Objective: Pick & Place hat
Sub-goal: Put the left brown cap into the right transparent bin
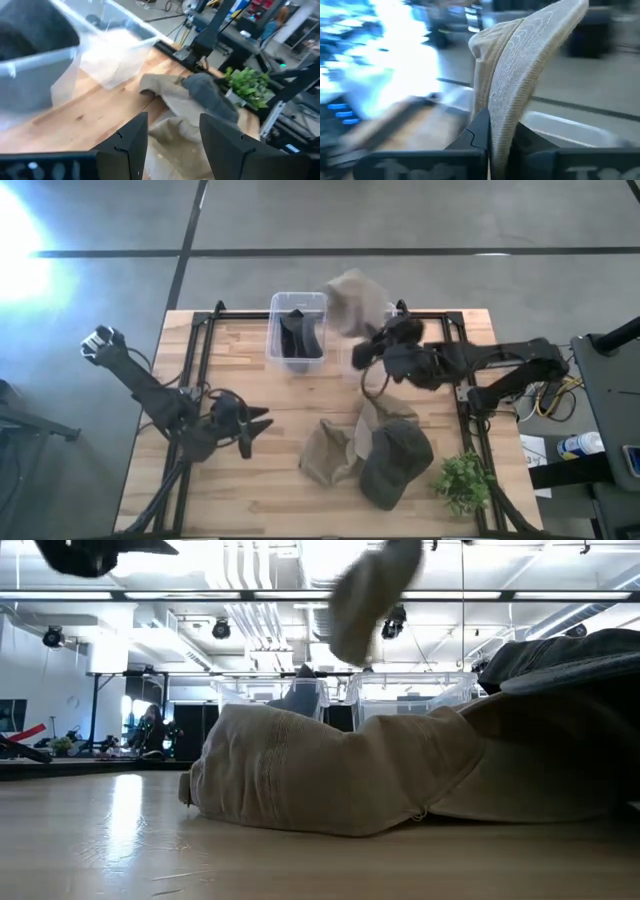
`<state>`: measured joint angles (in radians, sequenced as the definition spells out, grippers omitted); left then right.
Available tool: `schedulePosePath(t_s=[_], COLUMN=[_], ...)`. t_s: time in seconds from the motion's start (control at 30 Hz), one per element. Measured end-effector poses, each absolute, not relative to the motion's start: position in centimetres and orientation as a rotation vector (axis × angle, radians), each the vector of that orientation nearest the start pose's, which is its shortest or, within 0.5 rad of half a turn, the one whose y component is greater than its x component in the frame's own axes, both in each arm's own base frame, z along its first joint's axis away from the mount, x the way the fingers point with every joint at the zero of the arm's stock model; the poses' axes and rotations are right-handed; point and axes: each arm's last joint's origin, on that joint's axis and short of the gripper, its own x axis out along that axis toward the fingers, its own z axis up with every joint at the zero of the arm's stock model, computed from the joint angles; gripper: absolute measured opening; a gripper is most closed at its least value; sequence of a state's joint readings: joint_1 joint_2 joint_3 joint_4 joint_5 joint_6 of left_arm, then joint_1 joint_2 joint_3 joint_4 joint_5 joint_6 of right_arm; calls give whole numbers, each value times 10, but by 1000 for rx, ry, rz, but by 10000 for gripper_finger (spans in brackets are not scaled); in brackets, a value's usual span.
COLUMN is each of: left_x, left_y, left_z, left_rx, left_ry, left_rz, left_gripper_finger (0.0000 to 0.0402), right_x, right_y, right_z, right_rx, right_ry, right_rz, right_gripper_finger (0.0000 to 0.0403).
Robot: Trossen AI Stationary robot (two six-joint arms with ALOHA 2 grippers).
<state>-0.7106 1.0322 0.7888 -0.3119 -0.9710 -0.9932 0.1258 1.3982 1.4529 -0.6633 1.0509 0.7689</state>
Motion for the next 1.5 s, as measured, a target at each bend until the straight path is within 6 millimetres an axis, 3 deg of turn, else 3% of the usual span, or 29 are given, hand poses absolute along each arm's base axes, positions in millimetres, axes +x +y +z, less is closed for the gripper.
schedulePosePath(t_s=[0.17,0.3,0.47,0.73,0.97,1.07,1.23,1.4,1.5], left_x=[176,176,177,176,176,177,178,179,180], left_y=[-119,-117,-113,-112,-112,-111,-109,-108,-107], left_z=[268,257,247,244,244,244,244,243,243], left_rx=[-613,-646,-685,-710,-722,-723,-727,-732,-723], left_ry=[223,230,240,240,238,237,238,247,247], left_rz=[437,462,484,492,496,499,507,507,510], left_gripper_finger=[172,172,172,172,172,172,172,172,172], right_x=[253,264,286,279,283,286,287,280,274], right_y=[-11,-26,-54,-101,-110,-105,-90,-59,-28], right_z=[369,347,326,282,264,267,307,350,359], right_rx=[496,620,793,919,888,877,738,504,424], right_ry=[318,490,515,604,695,707,630,697,830], right_rz=[-1193,-1159,-994,-1096,-1100,-1067,-994,-874,-770], right_gripper_finger=[14,13,13,17,98,145,207,226,224])
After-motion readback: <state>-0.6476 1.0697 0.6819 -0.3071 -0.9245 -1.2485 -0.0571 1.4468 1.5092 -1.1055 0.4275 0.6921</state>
